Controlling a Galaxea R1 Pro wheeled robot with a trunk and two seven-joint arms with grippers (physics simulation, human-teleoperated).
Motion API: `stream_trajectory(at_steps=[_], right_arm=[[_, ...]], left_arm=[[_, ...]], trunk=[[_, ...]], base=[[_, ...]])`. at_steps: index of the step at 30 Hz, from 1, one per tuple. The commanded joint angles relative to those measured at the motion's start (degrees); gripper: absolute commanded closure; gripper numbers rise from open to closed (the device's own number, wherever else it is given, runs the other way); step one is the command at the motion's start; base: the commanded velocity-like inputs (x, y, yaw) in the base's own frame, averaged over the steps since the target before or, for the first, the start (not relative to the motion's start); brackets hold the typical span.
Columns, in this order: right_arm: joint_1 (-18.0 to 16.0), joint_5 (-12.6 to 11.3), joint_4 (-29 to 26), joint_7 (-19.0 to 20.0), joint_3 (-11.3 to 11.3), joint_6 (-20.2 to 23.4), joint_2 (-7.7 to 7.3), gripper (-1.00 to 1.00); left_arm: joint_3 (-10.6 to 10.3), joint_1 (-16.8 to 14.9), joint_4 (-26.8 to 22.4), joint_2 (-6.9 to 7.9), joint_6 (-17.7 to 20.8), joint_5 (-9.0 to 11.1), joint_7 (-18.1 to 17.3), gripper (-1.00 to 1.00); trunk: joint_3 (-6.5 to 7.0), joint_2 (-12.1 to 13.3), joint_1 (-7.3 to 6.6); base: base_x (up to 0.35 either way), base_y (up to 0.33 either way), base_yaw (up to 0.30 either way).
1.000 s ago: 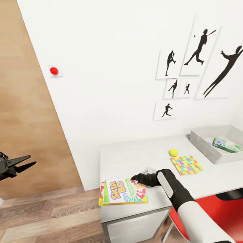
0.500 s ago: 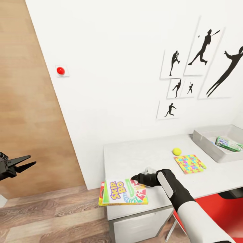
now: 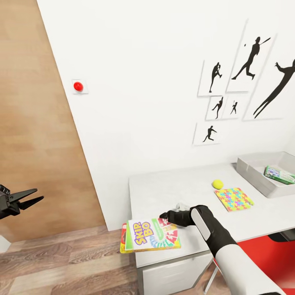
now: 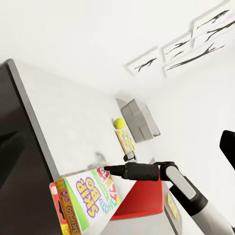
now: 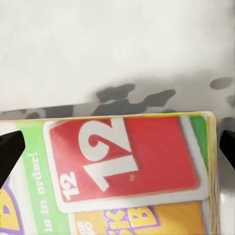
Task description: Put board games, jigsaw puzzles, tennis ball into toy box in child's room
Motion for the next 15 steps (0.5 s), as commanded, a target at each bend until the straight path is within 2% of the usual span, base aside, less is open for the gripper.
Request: stream_trajectory(at_steps=[1, 11, 15], right_arm=[[-0.04, 0.54, -0.04, 0.43, -0.04, 0.16, 0.0, -1.0], [-0.04, 0.64, -1.29, 0.59, -0.21, -1.44, -0.66, -1.0], [0.0, 0.58, -5.81, 0.56, -0.33, -1.41, -1.0, -1.0]], left_arm=[[-0.05, -0.04, 0.01, 0.03, 0.41, 0.27, -0.01, -1.0], [-0.07, -0.04, -0.05, -0.3, 0.41, 0.27, 0.19, -1.0], [-0.07, -0.04, -1.19, -1.02, 0.12, 0.27, 0.37, -1.0]], trunk=[[0.01, -0.05, 0.01], [0.93, -0.05, 0.01], [1.3, -0.05, 0.01]], base=[[0.0, 0.006, 0.0], [0.0, 0.001, 0.0], [0.0, 0.0, 0.0]])
